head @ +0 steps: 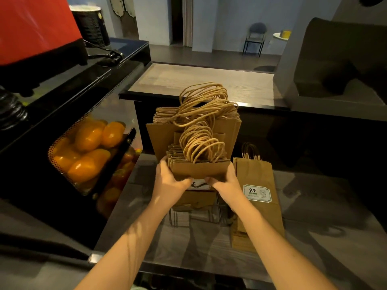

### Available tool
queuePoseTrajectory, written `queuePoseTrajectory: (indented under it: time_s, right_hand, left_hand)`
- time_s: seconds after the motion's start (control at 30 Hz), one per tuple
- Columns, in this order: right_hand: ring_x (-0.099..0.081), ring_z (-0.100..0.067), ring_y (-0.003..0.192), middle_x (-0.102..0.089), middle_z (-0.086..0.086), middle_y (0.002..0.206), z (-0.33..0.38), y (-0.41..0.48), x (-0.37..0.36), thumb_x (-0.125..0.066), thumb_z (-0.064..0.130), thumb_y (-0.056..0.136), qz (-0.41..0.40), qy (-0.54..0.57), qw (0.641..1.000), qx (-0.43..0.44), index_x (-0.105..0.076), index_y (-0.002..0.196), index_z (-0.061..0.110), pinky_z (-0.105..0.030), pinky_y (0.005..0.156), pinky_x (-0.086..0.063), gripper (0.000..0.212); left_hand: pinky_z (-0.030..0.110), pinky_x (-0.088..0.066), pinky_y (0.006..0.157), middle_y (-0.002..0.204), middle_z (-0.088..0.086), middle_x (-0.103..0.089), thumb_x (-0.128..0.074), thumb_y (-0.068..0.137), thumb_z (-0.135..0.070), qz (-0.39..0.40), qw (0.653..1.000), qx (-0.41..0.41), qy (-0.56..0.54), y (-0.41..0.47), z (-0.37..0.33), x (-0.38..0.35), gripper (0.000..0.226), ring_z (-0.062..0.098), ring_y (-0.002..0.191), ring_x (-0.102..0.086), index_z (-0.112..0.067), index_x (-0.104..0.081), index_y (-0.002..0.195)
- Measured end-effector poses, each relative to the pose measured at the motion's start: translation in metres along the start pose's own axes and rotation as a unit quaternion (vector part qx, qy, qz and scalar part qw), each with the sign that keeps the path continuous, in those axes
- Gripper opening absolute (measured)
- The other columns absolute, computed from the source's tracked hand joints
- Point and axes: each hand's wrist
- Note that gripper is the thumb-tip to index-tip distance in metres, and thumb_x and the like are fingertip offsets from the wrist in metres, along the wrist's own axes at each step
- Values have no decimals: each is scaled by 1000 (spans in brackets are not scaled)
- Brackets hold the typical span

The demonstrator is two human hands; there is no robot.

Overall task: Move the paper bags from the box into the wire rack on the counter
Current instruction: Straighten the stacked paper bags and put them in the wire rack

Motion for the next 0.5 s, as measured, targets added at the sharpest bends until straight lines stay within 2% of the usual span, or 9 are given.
queuePoseTrajectory:
  time_s: [0.13, 0.2, 0.27, 0.33, 0.43, 0.5]
  right_hand:
    - [-42, -20, 130, -43, -4, 142, 2, 3, 0, -72, 18, 85, 23, -17, 999, -24, -23, 148, 19, -31, 107, -36, 80]
    - [-40, -21, 133, -40, -4, 145, 4, 5, 1, -72, 18, 86, 30, -24, 999, -38, -22, 149, 22, -36, 112, -34, 81]
    - [-38, -22, 134, -38, -3, 147, 6, 6, 3, -70, 14, 87, 38, -30, 998, -49, -21, 149, 22, -36, 113, -33, 80]
    - [-38, -22, 135, -37, -2, 148, 7, 6, 4, -68, 11, 88, 40, -34, 997, -50, -21, 150, 22, -36, 113, -33, 80]
    - [-39, -18, 134, -39, 0, 146, 3, 2, 9, -63, -2, 87, 48, -22, 997, -49, -24, 151, 26, -35, 111, -36, 80]
    - [-36, -16, 136, -36, 2, 149, -2, 1, 17, -61, -9, 84, 37, -23, 998, -38, -24, 150, 31, -39, 112, -37, 85]
  left_hand:
    - [26, -40, 94, 139, 5, -33, -80, 73, -23, 9, 998, 53, 20, 3, -11, -3, 82, 21, 122, -44, -15, -32, 140]
    - [24, -39, 91, 138, 3, -36, -78, 75, -20, 22, 999, 47, 1, -2, -8, -2, 75, 18, 120, -45, -16, -36, 137]
    - [27, -42, 92, 136, 2, -42, -77, 75, -20, 28, 998, 50, -24, -4, -5, 0, 74, 18, 120, -47, -18, -37, 137]
    - [33, -43, 99, 139, 2, -42, -78, 75, -20, 35, 996, 68, -40, -2, -7, 0, 80, 21, 123, -46, -20, -34, 141]
    - [42, -39, 108, 146, 2, -36, -78, 71, -13, 30, 992, 101, -76, -4, -14, -2, 99, 24, 132, -40, -27, -19, 149]
    - [39, -36, 108, 147, 3, -35, -75, 71, -7, -8, 988, 88, -125, -13, -22, -3, 102, 25, 133, -39, -32, -14, 150]
Point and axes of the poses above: each hand's wrist, its own y-axis towards the middle knuckle, its own x-axis out of the back of the hand, z = x × y
